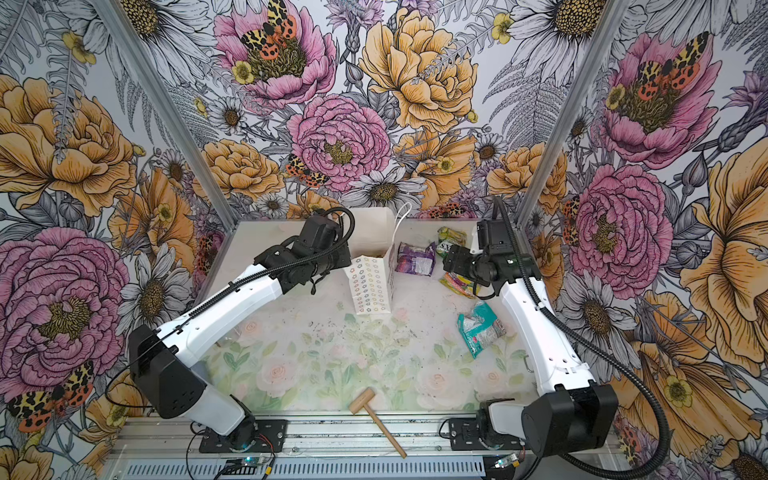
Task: Place the snacks into the paper bag
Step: 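Raise the right gripper out of the bag and move toward the teal packet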
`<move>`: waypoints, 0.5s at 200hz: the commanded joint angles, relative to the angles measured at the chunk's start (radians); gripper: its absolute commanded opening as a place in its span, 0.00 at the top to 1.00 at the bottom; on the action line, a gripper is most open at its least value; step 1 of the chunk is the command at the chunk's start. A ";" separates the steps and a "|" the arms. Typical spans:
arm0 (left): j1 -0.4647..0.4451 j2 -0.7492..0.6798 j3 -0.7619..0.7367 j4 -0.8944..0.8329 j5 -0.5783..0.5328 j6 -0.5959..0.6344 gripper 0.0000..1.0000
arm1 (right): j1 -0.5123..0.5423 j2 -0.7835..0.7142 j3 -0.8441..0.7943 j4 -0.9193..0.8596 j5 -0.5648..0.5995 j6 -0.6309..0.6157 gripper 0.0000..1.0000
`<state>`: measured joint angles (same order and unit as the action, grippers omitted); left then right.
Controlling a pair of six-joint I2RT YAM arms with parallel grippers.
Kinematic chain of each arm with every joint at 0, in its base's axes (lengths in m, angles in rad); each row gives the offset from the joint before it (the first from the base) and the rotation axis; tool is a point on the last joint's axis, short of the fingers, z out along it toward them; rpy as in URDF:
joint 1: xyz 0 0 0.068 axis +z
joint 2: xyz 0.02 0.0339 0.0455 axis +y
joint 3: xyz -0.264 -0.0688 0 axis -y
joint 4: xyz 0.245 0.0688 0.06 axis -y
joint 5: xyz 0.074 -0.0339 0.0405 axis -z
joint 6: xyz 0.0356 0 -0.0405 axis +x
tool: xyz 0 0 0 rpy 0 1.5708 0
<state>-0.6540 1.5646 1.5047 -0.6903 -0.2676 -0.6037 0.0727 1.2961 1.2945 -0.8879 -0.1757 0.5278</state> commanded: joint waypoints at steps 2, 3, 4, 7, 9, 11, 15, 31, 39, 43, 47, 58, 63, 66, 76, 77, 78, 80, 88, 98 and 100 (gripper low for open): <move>0.013 0.005 0.006 0.003 0.023 -0.002 1.00 | -0.046 -0.006 -0.046 0.007 0.016 0.046 0.17; 0.013 0.005 0.006 0.003 0.024 -0.002 1.00 | -0.048 -0.006 -0.048 0.007 0.017 0.046 0.17; 0.013 0.005 0.006 0.003 0.024 -0.002 1.00 | -0.050 -0.006 -0.050 0.007 0.017 0.046 0.17; 0.012 0.003 0.005 0.003 0.023 -0.003 1.00 | -0.055 -0.006 -0.056 0.007 0.018 0.046 0.17; 0.013 0.002 0.006 0.003 0.022 -0.004 1.00 | -0.060 -0.006 -0.060 0.007 0.019 0.046 0.17; 0.013 0.002 0.005 0.003 0.021 -0.004 1.00 | -0.063 -0.006 -0.064 0.007 0.020 0.048 0.16; 0.013 0.002 0.003 0.003 0.022 -0.004 1.00 | -0.071 -0.006 -0.069 0.007 0.023 0.050 0.16; 0.013 0.003 0.005 0.003 0.022 -0.005 1.00 | -0.096 -0.009 -0.096 0.009 0.036 0.058 0.14; 0.013 0.004 0.006 0.003 0.025 -0.007 1.00 | -0.108 -0.011 -0.107 0.009 0.043 0.063 0.12; 0.013 0.004 0.007 0.003 0.025 -0.007 1.00 | -0.114 -0.012 -0.112 0.009 0.045 0.066 0.12; 0.012 0.006 0.007 0.003 0.026 -0.007 1.00 | -0.119 -0.012 -0.117 0.010 0.046 0.069 0.11; 0.014 0.007 0.009 0.003 0.025 -0.008 1.00 | -0.134 -0.017 -0.130 0.011 0.047 0.075 0.09; 0.011 0.008 0.010 0.004 0.026 -0.009 1.00 | -0.139 -0.018 -0.135 0.012 0.049 0.078 0.08; 0.012 0.007 0.011 0.002 0.027 -0.008 1.00 | -0.141 -0.020 -0.138 0.012 0.052 0.079 0.08; 0.009 0.009 0.013 0.002 0.027 -0.009 1.00 | -0.152 -0.025 -0.148 0.014 0.063 0.086 0.02; 0.009 0.009 0.013 0.002 0.026 -0.009 1.00 | -0.153 -0.026 -0.150 0.014 0.064 0.087 0.01; 0.009 0.008 0.012 0.002 0.026 -0.009 1.00 | -0.154 -0.027 -0.151 0.014 0.065 0.087 0.01; 0.010 0.009 0.014 0.002 0.026 -0.010 1.00 | -0.156 -0.028 -0.153 0.014 0.068 0.088 0.01; 0.010 0.009 0.014 0.002 0.026 -0.010 1.00 | -0.165 -0.032 -0.160 0.014 0.075 0.093 0.01; 0.008 0.007 0.014 0.002 0.025 -0.011 1.00 | -0.177 -0.036 -0.169 0.014 0.084 0.102 0.01; 0.008 0.007 0.013 0.002 0.024 -0.011 1.00 | -0.178 -0.037 -0.171 0.014 0.084 0.103 0.01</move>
<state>-0.6502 1.5646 1.5047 -0.6903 -0.2607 -0.6037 -0.0849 1.2957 1.1404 -0.8883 -0.1314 0.6033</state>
